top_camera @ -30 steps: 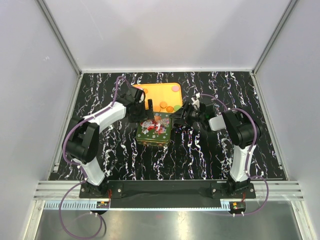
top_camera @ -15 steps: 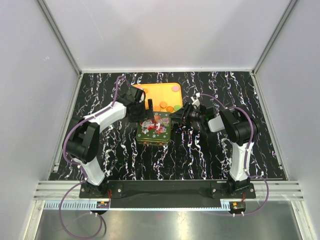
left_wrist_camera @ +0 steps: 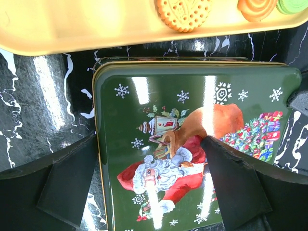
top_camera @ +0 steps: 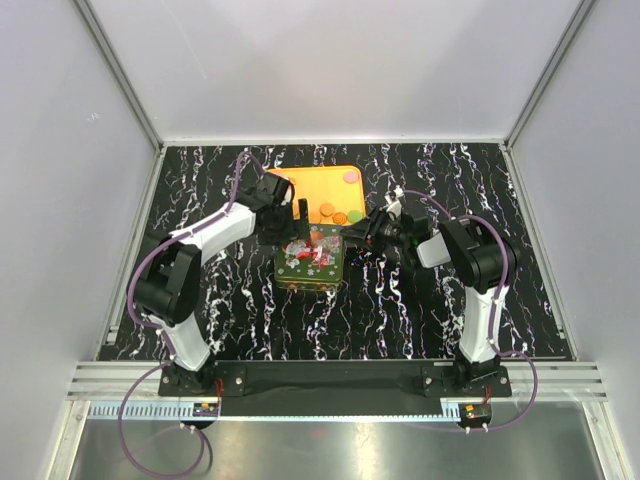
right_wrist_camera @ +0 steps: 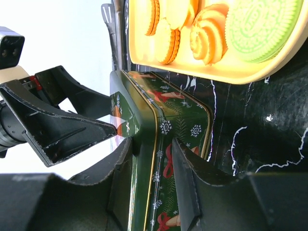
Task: Pack the cookies
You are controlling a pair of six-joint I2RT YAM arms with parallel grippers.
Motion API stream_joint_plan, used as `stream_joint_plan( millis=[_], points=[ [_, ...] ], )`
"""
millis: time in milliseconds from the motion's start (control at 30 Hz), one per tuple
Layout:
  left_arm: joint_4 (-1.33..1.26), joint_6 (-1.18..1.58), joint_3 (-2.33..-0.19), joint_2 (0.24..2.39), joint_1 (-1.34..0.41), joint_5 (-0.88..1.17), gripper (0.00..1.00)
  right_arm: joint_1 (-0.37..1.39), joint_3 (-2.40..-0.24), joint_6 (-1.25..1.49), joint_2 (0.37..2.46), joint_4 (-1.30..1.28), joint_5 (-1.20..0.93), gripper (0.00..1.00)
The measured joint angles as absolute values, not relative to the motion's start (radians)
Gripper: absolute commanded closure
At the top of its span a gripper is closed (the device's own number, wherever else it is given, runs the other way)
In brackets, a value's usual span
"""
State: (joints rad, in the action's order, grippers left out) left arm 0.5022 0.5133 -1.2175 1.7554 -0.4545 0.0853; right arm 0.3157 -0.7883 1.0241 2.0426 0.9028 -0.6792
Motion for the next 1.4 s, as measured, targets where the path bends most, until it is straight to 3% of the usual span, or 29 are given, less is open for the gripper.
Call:
stream_joint_plan(
  millis=[100,267,400,633,1200,1367,1400],
  points=[
    [0.499,0.517,-1.215,1.755,-0.458,0.083,0.06,0.316,-0.789,1.011,2.023,0.870,-0.667,0.78],
    [0.450,0.533,-1.180,1.740,-0.465,0.081,0.06,0.317,-0.789,0.957,1.961,0.755,-0.633,0.38],
    [0.440,0.539,-1.168,1.732,-0.471,0.080,0.05,0.316,-0.788,0.913,1.927,0.641,-0.608,0.25],
    [0.438,0.550,-1.163,1.728,-0.473,0.076,0.05,0.316,-0.771,0.871,1.829,0.519,-0.602,0.14],
    [0.439,0.558,-1.162,1.728,-0.474,0.076,0.05,0.410,-0.583,0.885,1.680,0.527,-0.624,0.12],
    [0.439,0.559,-1.162,1.728,-0.474,0.076,0.05,0.473,-0.564,0.888,1.682,0.535,-0.609,0.17],
    [0.439,0.559,-1.162,1.728,-0.474,0.076,0.05,0.486,-0.562,0.891,1.687,0.550,-0.608,0.23]
  ],
)
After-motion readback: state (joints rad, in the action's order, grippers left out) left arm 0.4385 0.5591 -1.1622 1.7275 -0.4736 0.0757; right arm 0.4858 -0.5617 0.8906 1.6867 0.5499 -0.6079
